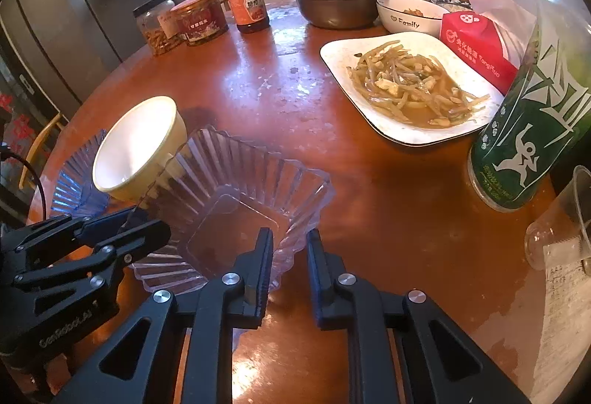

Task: Organize plates and bowls
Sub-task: 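Close both grippers on the clear glass dish rim, then lift the clear glass dish with both grippers and carry it toward the plate stack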

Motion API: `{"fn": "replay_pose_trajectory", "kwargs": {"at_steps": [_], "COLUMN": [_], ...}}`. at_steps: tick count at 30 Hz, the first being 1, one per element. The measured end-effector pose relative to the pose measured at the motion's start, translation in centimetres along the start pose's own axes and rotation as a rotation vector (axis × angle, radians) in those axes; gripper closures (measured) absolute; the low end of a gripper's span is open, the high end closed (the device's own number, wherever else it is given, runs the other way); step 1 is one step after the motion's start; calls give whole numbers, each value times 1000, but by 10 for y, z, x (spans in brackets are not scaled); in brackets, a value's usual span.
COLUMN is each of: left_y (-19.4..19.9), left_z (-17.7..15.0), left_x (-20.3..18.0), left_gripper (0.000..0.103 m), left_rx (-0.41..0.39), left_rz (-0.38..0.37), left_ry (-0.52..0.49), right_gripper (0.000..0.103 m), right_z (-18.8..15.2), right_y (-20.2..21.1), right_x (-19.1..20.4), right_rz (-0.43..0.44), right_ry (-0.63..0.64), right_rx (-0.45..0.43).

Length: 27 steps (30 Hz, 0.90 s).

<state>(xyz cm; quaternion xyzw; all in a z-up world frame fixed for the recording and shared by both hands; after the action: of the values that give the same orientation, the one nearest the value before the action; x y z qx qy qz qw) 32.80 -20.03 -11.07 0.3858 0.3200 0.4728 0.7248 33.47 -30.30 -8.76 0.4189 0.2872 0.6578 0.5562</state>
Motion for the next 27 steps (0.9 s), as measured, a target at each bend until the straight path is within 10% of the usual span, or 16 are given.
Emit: {"fn": "replay_pose_trajectory", "kwargs": {"at_steps": [27], "left_y": [58], "left_z": [-111], "left_x": [-62], "left_gripper": [72], "left_rx": [11], "left_rz": [-29], "left_ry": [-108], "right_gripper": [90], "right_z": [-109], "right_y": [53], "right_x": [7], "right_rz": [-12], "right_ry": [138], "right_rx": [46]}}
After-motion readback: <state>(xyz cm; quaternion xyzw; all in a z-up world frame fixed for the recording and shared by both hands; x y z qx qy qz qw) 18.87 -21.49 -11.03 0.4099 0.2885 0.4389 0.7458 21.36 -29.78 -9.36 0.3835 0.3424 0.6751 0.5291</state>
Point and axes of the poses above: each gripper's, at about its wrist camera, not at the fingertips, and y roughly against the way its jaws point, x to its left, z to its top, the point moved 9 cm from there along -y, roughly the way its jaws point, and after that the axes turned 6 degrees about -y, right-handed, at the moved point
